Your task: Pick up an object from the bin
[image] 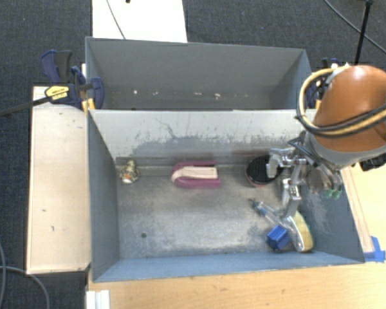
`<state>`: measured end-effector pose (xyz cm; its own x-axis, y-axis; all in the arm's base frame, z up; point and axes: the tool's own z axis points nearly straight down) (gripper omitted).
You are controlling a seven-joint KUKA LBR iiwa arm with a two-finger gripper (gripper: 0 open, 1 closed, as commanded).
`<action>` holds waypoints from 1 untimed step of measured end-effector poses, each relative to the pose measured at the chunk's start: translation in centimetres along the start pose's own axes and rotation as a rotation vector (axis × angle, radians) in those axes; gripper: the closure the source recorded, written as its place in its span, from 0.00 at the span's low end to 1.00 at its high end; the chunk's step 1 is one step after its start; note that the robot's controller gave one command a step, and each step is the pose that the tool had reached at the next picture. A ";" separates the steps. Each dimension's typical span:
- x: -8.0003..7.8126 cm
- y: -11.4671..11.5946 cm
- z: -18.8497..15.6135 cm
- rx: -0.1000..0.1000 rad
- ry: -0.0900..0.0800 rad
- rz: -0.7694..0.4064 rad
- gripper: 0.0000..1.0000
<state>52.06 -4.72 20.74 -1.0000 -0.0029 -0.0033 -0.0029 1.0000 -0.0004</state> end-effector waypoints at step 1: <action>2.7 -3.8 8.2 -0.001 0.010 -0.061 0.00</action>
Offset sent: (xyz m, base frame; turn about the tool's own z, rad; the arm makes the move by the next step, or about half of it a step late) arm -0.0238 -0.0356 -0.0786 -0.0646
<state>49.44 -8.49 12.48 -0.9979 -0.0638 0.0067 -0.0638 0.9980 0.0004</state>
